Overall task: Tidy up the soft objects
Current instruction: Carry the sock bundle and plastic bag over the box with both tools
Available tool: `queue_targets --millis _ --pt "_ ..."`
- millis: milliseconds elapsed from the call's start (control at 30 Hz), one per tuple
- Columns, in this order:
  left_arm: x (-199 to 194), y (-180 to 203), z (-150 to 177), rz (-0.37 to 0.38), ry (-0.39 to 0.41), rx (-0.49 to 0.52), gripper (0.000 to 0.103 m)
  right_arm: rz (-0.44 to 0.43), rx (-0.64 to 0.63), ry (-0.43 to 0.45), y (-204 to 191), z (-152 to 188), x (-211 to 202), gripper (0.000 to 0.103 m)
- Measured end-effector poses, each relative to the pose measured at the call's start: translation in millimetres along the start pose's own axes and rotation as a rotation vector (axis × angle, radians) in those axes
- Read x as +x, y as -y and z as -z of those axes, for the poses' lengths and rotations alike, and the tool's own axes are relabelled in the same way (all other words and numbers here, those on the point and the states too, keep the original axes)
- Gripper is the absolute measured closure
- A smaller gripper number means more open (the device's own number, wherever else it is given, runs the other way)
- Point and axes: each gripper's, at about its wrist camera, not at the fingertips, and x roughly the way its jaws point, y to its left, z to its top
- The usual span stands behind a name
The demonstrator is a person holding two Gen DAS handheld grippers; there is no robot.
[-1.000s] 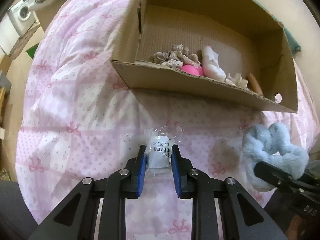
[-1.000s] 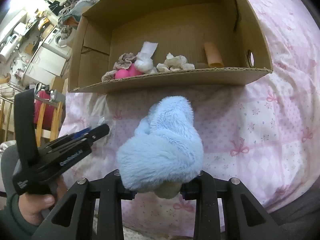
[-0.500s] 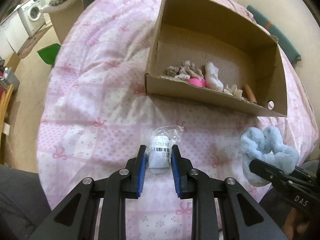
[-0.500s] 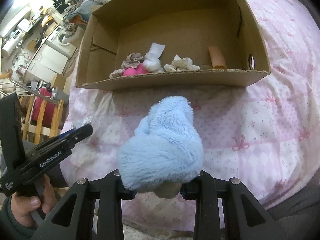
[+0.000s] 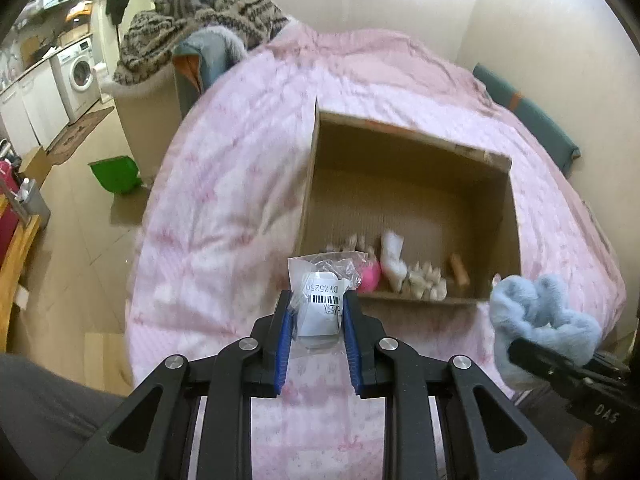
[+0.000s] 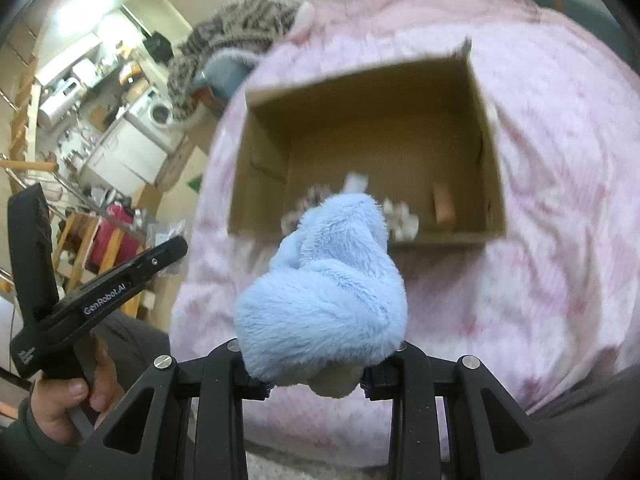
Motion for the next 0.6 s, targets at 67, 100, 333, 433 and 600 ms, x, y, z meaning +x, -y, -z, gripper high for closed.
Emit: queue_targets --millis 67,100,333,433,600 --pt "-4 -1 -12 0.018 0.008 -0.024 0.081 -0.004 -0.003 0.038 0 -10 -8 0.07" --pt "-5 -3 -14 0.022 0.012 -0.029 0.081 -0.004 -0.006 0.053 1 -15 -10 0.07" --pt "0 2 -45 0.019 0.064 0.022 0.081 0.032 -0.038 0.143 11 -51 -11 0.07" --pt "9 2 -58 0.03 0.059 0.019 0.081 0.035 -0.037 0.153 16 -66 -8 0.07" --pt "30 12 -69 0.047 0.05 0.049 0.081 0.038 -0.038 0.192 29 -82 2 0.07"
